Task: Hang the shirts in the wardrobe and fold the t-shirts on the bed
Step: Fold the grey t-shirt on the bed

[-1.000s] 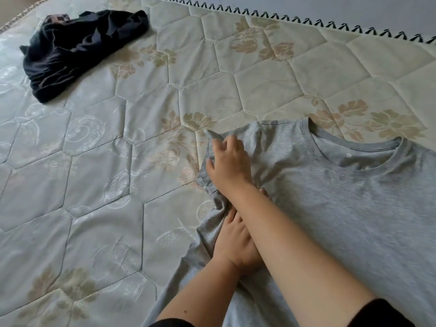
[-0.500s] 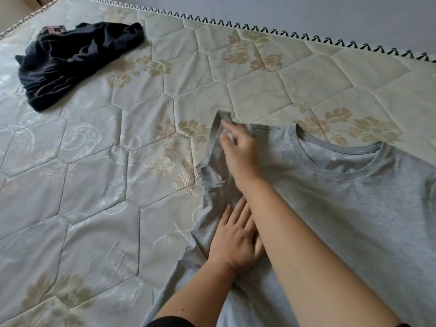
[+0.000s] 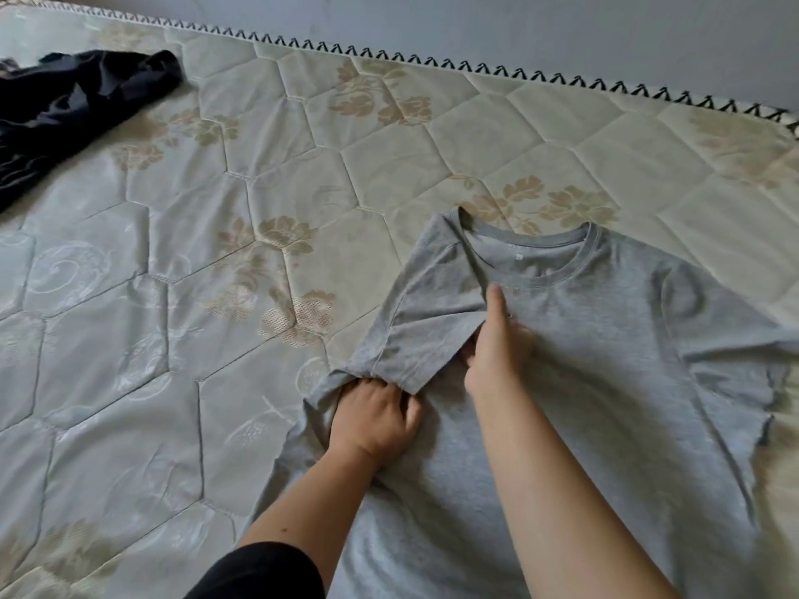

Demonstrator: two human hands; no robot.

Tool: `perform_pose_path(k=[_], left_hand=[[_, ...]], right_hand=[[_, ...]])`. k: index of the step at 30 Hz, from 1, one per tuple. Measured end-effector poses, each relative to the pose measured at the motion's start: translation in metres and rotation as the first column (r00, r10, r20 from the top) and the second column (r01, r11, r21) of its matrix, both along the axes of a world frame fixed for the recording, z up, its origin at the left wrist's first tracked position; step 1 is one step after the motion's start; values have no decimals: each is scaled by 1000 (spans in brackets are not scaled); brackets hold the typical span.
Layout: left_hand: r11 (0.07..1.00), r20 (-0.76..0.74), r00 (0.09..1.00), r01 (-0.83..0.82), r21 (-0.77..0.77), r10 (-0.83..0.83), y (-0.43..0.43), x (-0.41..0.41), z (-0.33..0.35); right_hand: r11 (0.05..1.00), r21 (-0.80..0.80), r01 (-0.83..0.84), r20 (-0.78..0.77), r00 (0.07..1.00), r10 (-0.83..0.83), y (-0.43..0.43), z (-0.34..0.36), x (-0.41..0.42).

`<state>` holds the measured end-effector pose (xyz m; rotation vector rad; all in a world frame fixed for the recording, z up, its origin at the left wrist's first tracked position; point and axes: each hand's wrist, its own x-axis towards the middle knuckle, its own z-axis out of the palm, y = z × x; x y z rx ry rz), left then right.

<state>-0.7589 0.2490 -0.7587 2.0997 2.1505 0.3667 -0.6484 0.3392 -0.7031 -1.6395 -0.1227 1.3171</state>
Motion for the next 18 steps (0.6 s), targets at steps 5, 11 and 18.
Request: perform_pose_path(k=[5, 11, 18], left_hand=[[1000, -33, 999, -3, 9, 3, 0, 0, 2], [1000, 10, 1000, -16, 16, 16, 1, 1, 4], [1000, -50, 999, -13, -28, 12, 1, 1, 6]], right_hand=[[969, -84, -233, 28, 971, 236, 12, -3, 1], [996, 87, -33, -108, 993, 42, -11, -3, 22], [912, -37, -408, 113, 905, 410, -18, -7, 7]])
